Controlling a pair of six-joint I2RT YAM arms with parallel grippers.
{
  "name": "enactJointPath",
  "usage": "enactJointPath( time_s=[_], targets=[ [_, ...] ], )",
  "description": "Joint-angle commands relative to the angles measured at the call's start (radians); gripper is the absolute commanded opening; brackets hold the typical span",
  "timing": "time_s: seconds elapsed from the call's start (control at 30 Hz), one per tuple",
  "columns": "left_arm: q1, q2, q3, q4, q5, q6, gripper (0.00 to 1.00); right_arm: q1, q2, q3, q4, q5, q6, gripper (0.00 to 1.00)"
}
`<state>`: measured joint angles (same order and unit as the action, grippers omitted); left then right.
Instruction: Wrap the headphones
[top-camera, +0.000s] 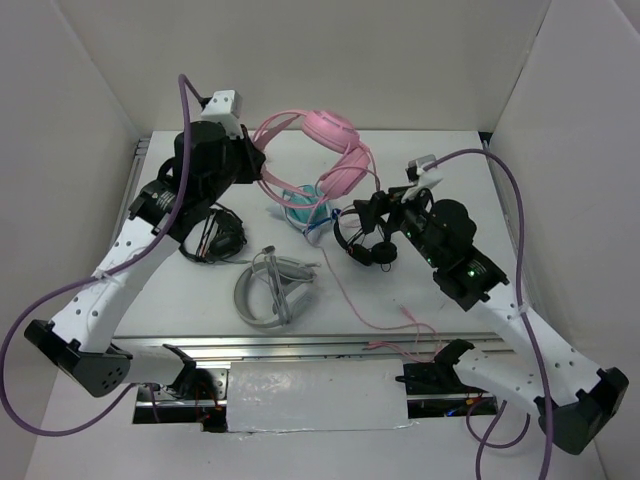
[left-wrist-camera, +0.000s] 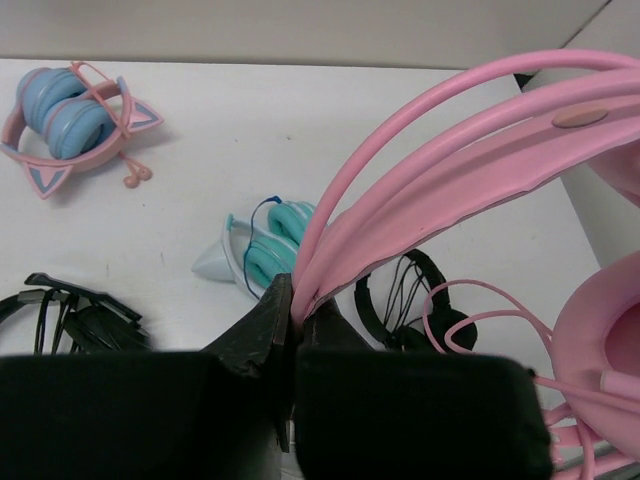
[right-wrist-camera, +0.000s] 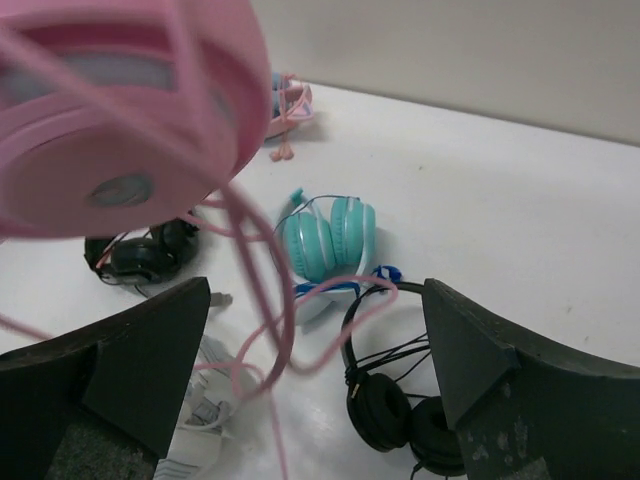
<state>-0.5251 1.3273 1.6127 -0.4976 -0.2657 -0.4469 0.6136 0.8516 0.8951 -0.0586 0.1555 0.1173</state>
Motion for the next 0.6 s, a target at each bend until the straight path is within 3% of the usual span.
enactJointPath(
  time_s=[0.0, 0.1, 0.13, 0.2, 0.23, 0.4, 0.57],
  targets=[
    [-0.001, -0.059, 0.003, 0.151, 0.088, -0.033, 0.0, -0.037, 0.05, 0.059, 0.083, -0.137, 0.025, 0.94],
    [-0.001, -0.059, 0.003, 0.14, 0.097, -0.033, 0.0, -0.074, 0.055, 0.013, 0.118, -0.186, 0.07, 0.85],
    [-0.001, -0.06, -0.005, 0.142, 0.102, -0.035, 0.0, -0.078, 0.038, -0.007, 0.156, -0.194, 0.084, 0.72],
    [-0.001, -0.076, -0.017, 0.149, 0.109, -0.035, 0.0, -0.087, 0.001, -0.064, 0.187, -0.229, 0.102, 0.61],
    [-0.001, -0.077, -0.029, 0.159, 0.111, -0.039, 0.0, -0.089, -0.017, -0.076, 0.192, -0.235, 0.107, 0.47],
    [-0.003, -0.105, -0.048, 0.159, 0.062, -0.039, 0.0, -0.072, -0.155, -0.107, 0.106, -0.223, 0.142, 0.12],
    [-0.001, -0.083, -0.066, 0.143, 0.017, -0.033, 0.0, -0.057, -0.293, -0.091, 0.0, -0.171, 0.145, 0.1]
  ],
)
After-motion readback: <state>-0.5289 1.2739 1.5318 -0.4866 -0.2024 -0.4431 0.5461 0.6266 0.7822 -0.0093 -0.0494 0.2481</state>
